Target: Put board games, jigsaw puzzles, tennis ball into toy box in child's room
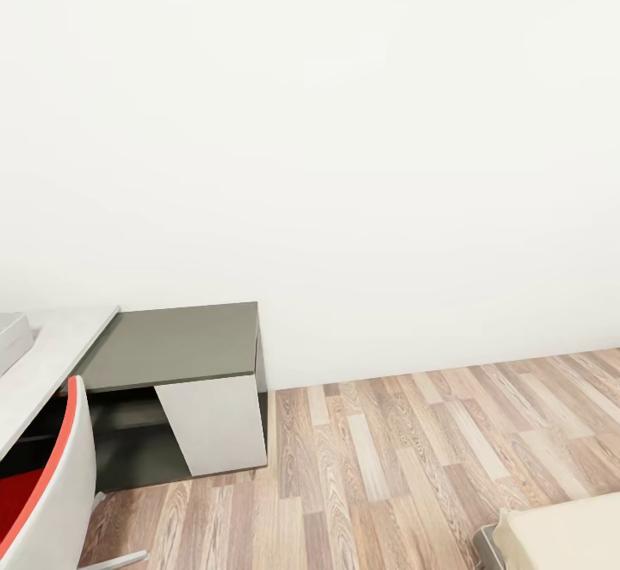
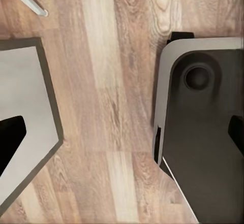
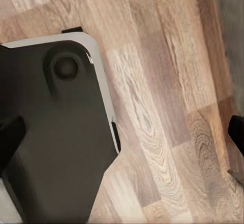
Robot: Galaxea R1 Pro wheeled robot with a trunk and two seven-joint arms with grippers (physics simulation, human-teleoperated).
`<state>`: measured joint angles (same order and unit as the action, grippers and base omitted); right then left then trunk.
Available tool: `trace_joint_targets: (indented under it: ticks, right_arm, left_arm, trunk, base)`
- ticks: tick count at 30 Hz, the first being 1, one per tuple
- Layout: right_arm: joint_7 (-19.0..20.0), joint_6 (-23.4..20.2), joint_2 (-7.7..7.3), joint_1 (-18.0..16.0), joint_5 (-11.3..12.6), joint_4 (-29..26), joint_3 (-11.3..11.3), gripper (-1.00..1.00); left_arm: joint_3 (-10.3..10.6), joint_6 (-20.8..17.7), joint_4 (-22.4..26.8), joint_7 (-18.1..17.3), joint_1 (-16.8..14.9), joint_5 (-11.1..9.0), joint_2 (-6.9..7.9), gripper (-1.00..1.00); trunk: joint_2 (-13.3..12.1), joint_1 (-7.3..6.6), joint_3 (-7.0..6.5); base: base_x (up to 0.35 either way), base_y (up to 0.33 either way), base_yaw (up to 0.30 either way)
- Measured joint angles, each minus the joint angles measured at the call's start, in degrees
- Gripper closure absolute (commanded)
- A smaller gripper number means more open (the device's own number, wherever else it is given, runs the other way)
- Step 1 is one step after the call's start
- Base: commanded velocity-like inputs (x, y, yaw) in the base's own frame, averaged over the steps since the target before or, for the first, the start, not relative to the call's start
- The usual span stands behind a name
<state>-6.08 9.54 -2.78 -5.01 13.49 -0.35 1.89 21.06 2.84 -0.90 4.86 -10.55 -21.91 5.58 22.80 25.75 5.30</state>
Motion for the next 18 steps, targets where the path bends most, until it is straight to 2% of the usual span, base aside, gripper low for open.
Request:
trace_joint_targets:
  ticks: [3, 5, 18]
  right_arm:
    - [-0.3, 0.2, 1.29, 0.1, 0.1, 0.0, 0.0, -1.00]
    - [-0.4, 0.2, 1.61, 0.2, 0.1, 0.0, 0.0, -1.00]
    - [-0.5, 0.2, 1.74, 0.2, 0.2, 0.1, -0.1, -1.00]
  left_arm:
    - [-0.1, 0.1, 0.1, 0.1, 0.2, -0.1, -0.69, -1.00]
    - [-0.1, 0.1, 0.1, 0.1, 0.2, -0.1, -1.04, -1.00]
    - [-0.2, 0.1, 0.0, 0.1, 0.3, -0.2, -1.47, -1.00]
  trunk:
    - [0.0, 0.00, 0.00]
    - [0.0, 0.00, 0.00]
    - [0.0, 0.00, 0.00]
  base:
    - [0.000, 0.000, 0.000]
    - [0.000, 0.000, 0.000]
    - [0.000, 0.000, 0.000]
